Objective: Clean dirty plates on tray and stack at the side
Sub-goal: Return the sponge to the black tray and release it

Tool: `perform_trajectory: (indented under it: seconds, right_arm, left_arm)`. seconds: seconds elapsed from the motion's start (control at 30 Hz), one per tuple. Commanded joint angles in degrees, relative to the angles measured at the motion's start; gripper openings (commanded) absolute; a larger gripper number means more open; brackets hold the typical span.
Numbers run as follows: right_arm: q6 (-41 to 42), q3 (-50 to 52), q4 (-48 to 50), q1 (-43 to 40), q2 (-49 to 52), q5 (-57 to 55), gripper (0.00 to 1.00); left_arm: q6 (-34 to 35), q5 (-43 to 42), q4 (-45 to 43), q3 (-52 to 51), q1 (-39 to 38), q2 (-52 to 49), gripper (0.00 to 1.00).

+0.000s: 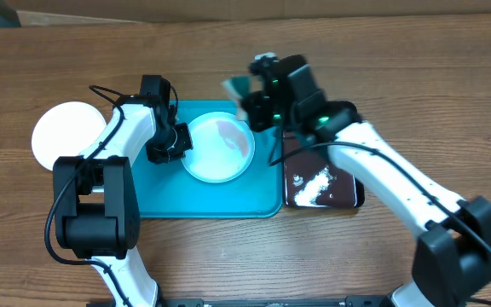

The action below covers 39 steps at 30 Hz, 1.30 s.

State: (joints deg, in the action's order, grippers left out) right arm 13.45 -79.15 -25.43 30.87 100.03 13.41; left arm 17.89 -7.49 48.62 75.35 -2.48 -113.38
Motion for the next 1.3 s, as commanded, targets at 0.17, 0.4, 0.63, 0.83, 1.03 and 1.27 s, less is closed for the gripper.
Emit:
perform_trajectory:
  seconds: [0.17,0.4,0.63,0.83,1.03,1.27]
  right_arm:
    - [0.11,0.22,-24.28,-12.22,0.39,-10.45,0.04]
    - [0.13,3.5,-24.5,-15.17,2.64,-13.55,0.04]
    - [1.62,8.79,-18.99,-15.15,3.15,-16.44,0.04]
    - [1.6,10.32,-17.88,-15.15,3.15,-17.88,0.04]
    - [1.22,10.29,-17.66,-15.21,3.13,-17.88,0.64]
    - [1.16,3.78,-21.27,-19.82,3.02,-15.91,0.79]
  left_arm:
    - [0.55,1.51,-0.63,-1.38,0.2,-0.72,0.04]
    - [0.55,1.51,-0.63,-1.38,0.2,-0.72,0.04]
    - [0.55,1.51,-0.46,-1.38,0.2,-0.72,0.04]
    - [0.55,1.51,-0.48,-1.38,0.2,-0.72,0.04]
    - [0.55,1.51,-0.46,-1.38,0.2,-0.72,0.04]
    - [0.52,1.51,-0.46,-1.4,0.2,-0.72,0.11]
